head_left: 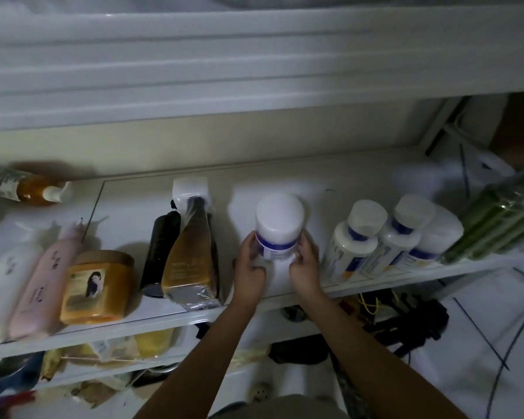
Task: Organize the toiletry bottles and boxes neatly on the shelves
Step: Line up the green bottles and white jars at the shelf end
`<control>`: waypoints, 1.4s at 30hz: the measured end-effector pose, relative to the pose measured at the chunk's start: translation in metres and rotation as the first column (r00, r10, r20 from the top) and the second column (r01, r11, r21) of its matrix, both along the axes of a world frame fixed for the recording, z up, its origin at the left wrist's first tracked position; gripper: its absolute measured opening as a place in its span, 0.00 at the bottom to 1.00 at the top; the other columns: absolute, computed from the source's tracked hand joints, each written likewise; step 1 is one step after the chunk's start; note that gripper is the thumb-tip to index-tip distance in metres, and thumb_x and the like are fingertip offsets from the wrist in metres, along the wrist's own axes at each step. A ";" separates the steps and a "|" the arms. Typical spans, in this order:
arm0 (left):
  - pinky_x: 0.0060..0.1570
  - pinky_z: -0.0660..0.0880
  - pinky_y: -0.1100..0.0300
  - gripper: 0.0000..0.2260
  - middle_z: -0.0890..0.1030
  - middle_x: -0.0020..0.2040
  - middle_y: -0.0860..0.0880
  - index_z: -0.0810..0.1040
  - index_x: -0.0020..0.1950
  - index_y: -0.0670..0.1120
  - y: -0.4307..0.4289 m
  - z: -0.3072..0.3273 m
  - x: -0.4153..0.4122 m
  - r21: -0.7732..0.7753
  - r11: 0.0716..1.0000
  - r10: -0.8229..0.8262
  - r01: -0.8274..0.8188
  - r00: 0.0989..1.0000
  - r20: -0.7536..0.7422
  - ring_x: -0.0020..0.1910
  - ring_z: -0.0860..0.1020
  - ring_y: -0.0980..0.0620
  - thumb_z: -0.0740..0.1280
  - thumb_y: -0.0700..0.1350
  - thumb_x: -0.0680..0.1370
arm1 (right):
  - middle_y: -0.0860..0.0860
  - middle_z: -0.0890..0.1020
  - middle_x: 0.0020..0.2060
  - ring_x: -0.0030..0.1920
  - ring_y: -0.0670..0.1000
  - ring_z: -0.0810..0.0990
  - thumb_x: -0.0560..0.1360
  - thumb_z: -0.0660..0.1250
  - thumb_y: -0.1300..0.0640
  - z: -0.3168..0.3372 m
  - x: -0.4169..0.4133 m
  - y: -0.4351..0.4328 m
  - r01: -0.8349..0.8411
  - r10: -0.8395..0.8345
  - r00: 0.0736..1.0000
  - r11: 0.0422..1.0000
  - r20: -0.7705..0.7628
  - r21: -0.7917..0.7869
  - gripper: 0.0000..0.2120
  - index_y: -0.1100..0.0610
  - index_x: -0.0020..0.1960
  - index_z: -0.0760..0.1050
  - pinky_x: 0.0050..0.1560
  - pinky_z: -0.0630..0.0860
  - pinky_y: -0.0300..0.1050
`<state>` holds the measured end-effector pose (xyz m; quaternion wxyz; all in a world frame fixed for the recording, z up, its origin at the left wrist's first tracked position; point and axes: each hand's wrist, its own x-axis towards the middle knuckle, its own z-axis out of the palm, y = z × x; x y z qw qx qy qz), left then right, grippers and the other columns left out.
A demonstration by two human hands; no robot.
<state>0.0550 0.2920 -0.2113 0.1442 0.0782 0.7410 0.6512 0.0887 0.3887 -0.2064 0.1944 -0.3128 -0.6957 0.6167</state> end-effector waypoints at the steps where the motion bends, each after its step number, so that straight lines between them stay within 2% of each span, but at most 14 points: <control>1: 0.58 0.72 0.56 0.34 0.70 0.62 0.51 0.65 0.70 0.45 -0.003 -0.003 0.006 -0.007 1.000 0.003 -0.003 1.000 -0.009 0.60 0.70 0.51 0.54 0.21 0.68 | 0.49 0.69 0.65 0.65 0.45 0.66 0.76 0.53 0.73 -0.001 0.006 0.000 -0.013 0.012 1.000 1.000 0.028 0.020 0.26 0.58 0.72 0.62 0.60 0.62 0.32; 4: 0.48 0.72 0.63 0.31 0.72 0.59 0.49 0.68 0.65 0.47 -0.010 -0.009 0.024 0.001 0.999 0.046 -0.046 0.999 -0.002 0.56 0.71 0.50 0.55 0.21 0.67 | 0.46 0.69 0.59 0.62 0.45 0.67 0.74 0.53 0.75 -0.002 0.022 0.001 -0.066 0.067 0.997 0.998 0.042 -0.011 0.26 0.58 0.69 0.64 0.60 0.63 0.36; 7: 0.48 0.70 0.61 0.32 0.72 0.54 0.47 0.69 0.62 0.49 -0.014 -0.014 0.028 -0.004 0.997 0.074 -0.074 0.997 0.000 0.53 0.71 0.49 0.54 0.21 0.66 | 0.47 0.70 0.57 0.64 0.49 0.69 0.72 0.52 0.78 -0.006 0.037 -0.002 -0.082 0.083 0.996 0.995 0.014 -0.053 0.25 0.59 0.64 0.65 0.62 0.64 0.38; 12: 0.53 0.72 0.71 0.37 0.70 0.66 0.50 0.63 0.73 0.44 -0.009 -0.009 0.014 -0.053 0.997 -0.060 0.058 0.997 -0.040 0.64 0.70 0.51 0.53 0.20 0.67 | 0.51 0.65 0.63 0.63 0.46 0.66 0.70 0.55 0.77 -0.016 0.071 -0.019 -0.196 0.194 0.974 0.981 0.120 0.005 0.31 0.59 0.70 0.60 0.63 0.64 0.35; 16: 0.65 0.69 0.56 0.36 0.69 0.63 0.45 0.64 0.73 0.43 -0.008 -0.005 0.010 -0.106 0.994 -0.021 0.015 0.998 -0.054 0.65 0.69 0.47 0.52 0.20 0.68 | 0.49 0.61 0.66 0.65 0.43 0.63 0.70 0.55 0.77 -0.010 0.066 -0.007 -0.299 0.298 0.945 0.954 0.136 -0.014 0.36 0.54 0.72 0.54 0.57 0.62 0.22; 18: 0.62 0.69 0.60 0.36 0.66 0.57 0.46 0.65 0.72 0.44 -0.008 -0.004 0.016 -0.158 0.987 -0.034 0.023 0.997 -0.064 0.59 0.69 0.47 0.52 0.20 0.67 | 0.48 0.58 0.67 0.64 0.42 0.62 0.69 0.54 0.78 -0.006 0.063 0.002 -0.319 0.321 0.937 0.947 0.138 -0.040 0.38 0.50 0.72 0.52 0.57 0.64 0.25; 22: 0.49 0.67 0.77 0.32 0.70 0.55 0.46 0.75 0.62 0.45 -0.014 -0.003 0.021 -0.142 0.989 0.035 -0.044 0.997 -0.069 0.55 0.71 0.50 0.51 0.21 0.66 | 0.49 0.55 0.72 0.66 0.44 0.62 0.71 0.54 0.76 -0.006 0.072 0.007 -0.312 0.314 0.938 0.949 0.146 -0.032 0.38 0.53 0.76 0.48 0.65 0.65 0.37; 24: 0.51 0.68 0.74 0.30 0.72 0.56 0.48 0.76 0.58 0.46 -0.013 0.001 0.015 -0.147 0.987 0.067 -0.068 0.998 -0.013 0.57 0.71 0.52 0.51 0.21 0.67 | 0.48 0.57 0.70 0.69 0.45 0.61 0.70 0.53 0.77 -0.006 0.081 0.002 -0.309 0.307 0.940 0.951 0.148 -0.005 0.39 0.54 0.76 0.49 0.71 0.62 0.42; 27: 0.55 0.69 0.64 0.28 0.73 0.57 0.49 0.71 0.65 0.42 -0.005 0.009 0.011 -0.145 0.989 -0.035 0.040 0.999 0.038 0.59 0.70 0.53 0.51 0.22 0.70 | 0.48 0.59 0.70 0.71 0.45 0.60 0.70 0.54 0.78 -0.007 0.089 -0.004 -0.315 0.311 0.941 0.949 0.135 0.012 0.39 0.54 0.75 0.50 0.71 0.59 0.39; 31: 0.46 0.71 0.70 0.21 0.77 0.49 0.44 0.74 0.56 0.37 -0.005 0.012 0.013 -0.048 0.999 0.019 -0.016 0.998 0.059 0.50 0.75 0.49 0.51 0.22 0.71 | 0.46 0.61 0.68 0.70 0.44 0.61 0.71 0.56 0.75 -0.006 0.089 0.001 -0.328 0.326 0.936 0.945 0.129 -0.013 0.38 0.54 0.76 0.49 0.69 0.60 0.38; 34: 0.39 0.70 0.73 0.13 0.76 0.42 0.48 0.74 0.51 0.38 -0.010 0.012 0.016 -0.015 0.999 0.048 -0.047 0.991 0.124 0.41 0.73 0.55 0.55 0.25 0.75 | 0.43 0.63 0.66 0.66 0.43 0.66 0.68 0.58 0.66 -0.002 0.090 0.008 -0.334 0.331 0.937 0.942 0.116 0.011 0.36 0.52 0.74 0.53 0.62 0.65 0.33; 36: 0.41 0.70 0.71 0.14 0.76 0.41 0.51 0.75 0.53 0.40 -0.011 0.007 0.018 -0.054 0.997 0.054 -0.047 0.991 0.126 0.41 0.73 0.57 0.57 0.27 0.76 | 0.43 0.65 0.65 0.62 0.43 0.68 0.70 0.58 0.68 -0.001 0.091 0.012 -0.332 0.325 0.937 0.943 0.132 0.032 0.34 0.51 0.73 0.56 0.58 0.67 0.32; 39: 0.48 0.71 0.63 0.15 0.76 0.42 0.53 0.77 0.53 0.42 -0.009 0.005 0.023 -0.061 0.996 0.079 -0.071 0.988 0.131 0.44 0.74 0.55 0.57 0.27 0.75 | 0.47 0.65 0.66 0.62 0.46 0.70 0.74 0.55 0.72 -0.004 0.094 0.012 -0.327 0.313 0.938 0.942 0.152 0.076 0.32 0.52 0.75 0.55 0.61 0.68 0.41; 42: 0.39 0.73 0.70 0.17 0.77 0.41 0.51 0.77 0.55 0.36 -0.007 0.011 0.029 -0.034 0.996 0.084 -0.080 0.989 0.124 0.40 0.74 0.57 0.54 0.25 0.74 | 0.47 0.65 0.67 0.63 0.46 0.71 0.72 0.54 0.74 -0.005 0.097 0.014 -0.331 0.316 0.931 0.942 0.182 0.054 0.35 0.53 0.76 0.53 0.61 0.71 0.43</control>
